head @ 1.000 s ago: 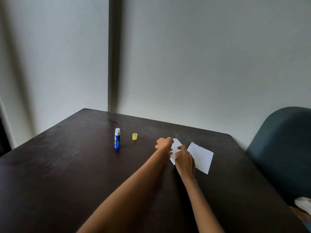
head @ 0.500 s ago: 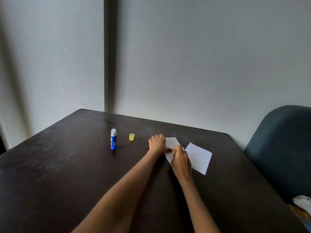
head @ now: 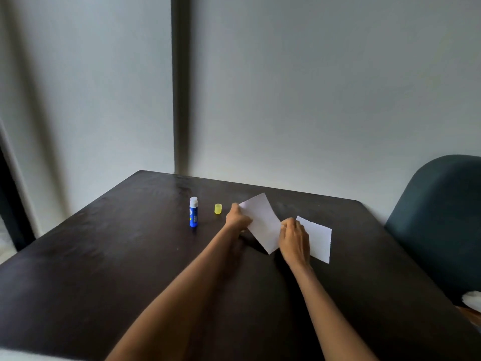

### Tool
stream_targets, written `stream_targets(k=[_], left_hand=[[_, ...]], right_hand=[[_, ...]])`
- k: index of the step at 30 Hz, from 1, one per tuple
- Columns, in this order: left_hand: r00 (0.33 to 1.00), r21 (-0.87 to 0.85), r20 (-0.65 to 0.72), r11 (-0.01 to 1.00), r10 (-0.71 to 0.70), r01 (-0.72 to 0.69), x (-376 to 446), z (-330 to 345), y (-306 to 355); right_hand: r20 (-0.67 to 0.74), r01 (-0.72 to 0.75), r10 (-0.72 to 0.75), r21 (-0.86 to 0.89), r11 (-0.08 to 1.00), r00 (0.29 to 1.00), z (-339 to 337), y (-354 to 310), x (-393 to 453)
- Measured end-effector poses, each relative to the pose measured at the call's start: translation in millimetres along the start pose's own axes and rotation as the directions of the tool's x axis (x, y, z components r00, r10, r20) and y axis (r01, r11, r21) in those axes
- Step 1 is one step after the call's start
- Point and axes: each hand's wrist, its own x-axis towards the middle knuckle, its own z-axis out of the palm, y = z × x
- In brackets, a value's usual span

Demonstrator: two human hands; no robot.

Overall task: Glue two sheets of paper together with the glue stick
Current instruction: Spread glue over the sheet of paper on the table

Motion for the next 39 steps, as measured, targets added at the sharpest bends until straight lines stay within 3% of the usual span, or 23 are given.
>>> stream_targets(k=[3, 6, 8, 13, 17, 19, 21, 23, 26, 30, 39], left_hand=[[0.994, -0.088, 0.046, 0.991, 0.103, -0.099, -19.3, -25.6, -7.5], [0.985, -0.197, 0.062, 0.969, 0.161, -0.146, -41.2, -57.5, -20.1], [0.984, -0.235, 0.083, 0.962, 0.161, -0.137, -53.6, -77.2, -30.1], [0.998, -0.257, 0.008, 0.965, 0.062, -0.058, -75.3, -119.4, -54.0], [0.999, -0.052, -0.04, 0.998, 0.022, -0.024, -84.3, -136.3, -70.7], [0.993, 0.199, -0.06, 0.976, 0.104, -0.09, -86.1, -137.4, -74.5], [0.966, 0.565, -0.08, 0.809, 0.246, -0.159, -84.3, -140.6, -76.5], [0.949, 0.74, -0.065, 0.653, 0.31, -0.163, -83.5, -151.0, -75.5], [0.976, 0.794, 0.045, 0.585, 0.213, -0.165, -78.3, -173.6, -78.3], [0.977, 0.803, 0.178, 0.557, 0.114, -0.211, -73.0, -188.6, -93.0], [0.972, 0.743, 0.138, 0.629, 0.189, -0.228, -48.5, -169.8, -106.3]], right_hand=[[0.026, -0.065, 0.061, 0.184, 0.981, 0.998, -4.3, -15.4, 0.3], [0.273, -0.257, 0.15, 0.417, 0.871, 0.95, -6.4, -45.2, -0.1], [0.363, -0.263, 0.088, 0.466, 0.845, 0.928, -2.9, -62.6, -4.6], [0.388, -0.207, 0.02, 0.446, 0.871, 0.921, 13.0, -90.4, -33.4], [0.369, 0.002, -0.08, 0.208, 0.978, 0.926, 20.5, -106.2, -46.6], [0.346, 0.086, -0.128, 0.136, 0.987, 0.929, 23.5, -109.1, -49.6], [0.352, 0.131, -0.147, 0.07, 0.989, 0.924, 25.1, -110.2, -49.8], [0.367, 0.147, -0.149, 0.034, 0.989, 0.918, 24.7, -113.1, -46.1], [0.329, 0.114, -0.142, 0.104, 0.988, 0.934, 27.0, -127.5, -33.4], [0.363, -0.069, -0.074, 0.366, 0.928, 0.929, 38.8, -160.6, -13.4], [0.345, -0.21, -0.024, 0.623, 0.754, 0.938, 75.9, -190.0, 13.4]])
